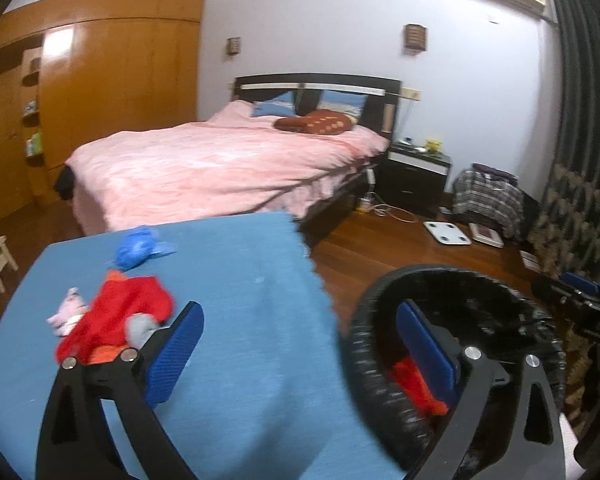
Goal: Collect trash
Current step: 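Reach the left tool to the red cloth and close on it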
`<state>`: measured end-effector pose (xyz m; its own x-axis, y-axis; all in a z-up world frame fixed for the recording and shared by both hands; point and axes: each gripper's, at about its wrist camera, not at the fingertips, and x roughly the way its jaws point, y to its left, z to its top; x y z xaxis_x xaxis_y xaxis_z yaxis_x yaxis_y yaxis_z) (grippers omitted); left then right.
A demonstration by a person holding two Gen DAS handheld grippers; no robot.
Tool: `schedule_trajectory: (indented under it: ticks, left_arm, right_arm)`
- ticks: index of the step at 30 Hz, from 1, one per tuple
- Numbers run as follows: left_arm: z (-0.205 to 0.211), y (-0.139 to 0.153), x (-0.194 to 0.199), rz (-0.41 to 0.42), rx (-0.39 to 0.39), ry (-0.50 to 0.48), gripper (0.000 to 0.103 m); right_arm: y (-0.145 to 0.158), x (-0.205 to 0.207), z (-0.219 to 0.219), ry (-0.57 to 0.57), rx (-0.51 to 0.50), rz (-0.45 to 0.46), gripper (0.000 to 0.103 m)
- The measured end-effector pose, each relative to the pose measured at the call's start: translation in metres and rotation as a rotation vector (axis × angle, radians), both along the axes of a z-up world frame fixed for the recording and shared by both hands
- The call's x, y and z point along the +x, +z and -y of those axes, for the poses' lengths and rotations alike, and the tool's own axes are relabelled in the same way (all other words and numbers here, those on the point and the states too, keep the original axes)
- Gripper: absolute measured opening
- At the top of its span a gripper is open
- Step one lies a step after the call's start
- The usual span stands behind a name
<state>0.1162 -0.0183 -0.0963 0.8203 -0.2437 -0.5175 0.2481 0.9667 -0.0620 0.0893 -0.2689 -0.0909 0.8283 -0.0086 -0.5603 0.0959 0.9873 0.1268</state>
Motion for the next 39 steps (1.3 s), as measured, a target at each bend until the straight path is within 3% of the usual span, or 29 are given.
schedule_trajectory:
  ticks: [12, 21, 29, 39]
  left_arm:
    - [-0.087, -0.007, 0.009, 0.007, 0.012, 0.192, 0.095]
    - [-0.135, -0.028, 0.028, -0.016, 0.021, 0.289, 0.095]
    - [-0.162, -0.049, 0.058, -0.066, 0.012, 0.321, 0.079]
    - [-0.168, -0.077, 0.089, -0.135, 0.018, 0.311, 0.058]
  right_arm:
    - [0.003, 0.048, -0.09, 0.165, 0.011, 0.015, 0.097]
    - [-0.012, 0.083, -0.155, 0.253, -0.005, -0.008, 0.097]
    - [-0.031, 0.11, -0.19, 0.301, -0.007, -0.052, 0.096]
    - [-0.047, 0.124, -0.197, 0.318, -0.018, -0.089, 0.097]
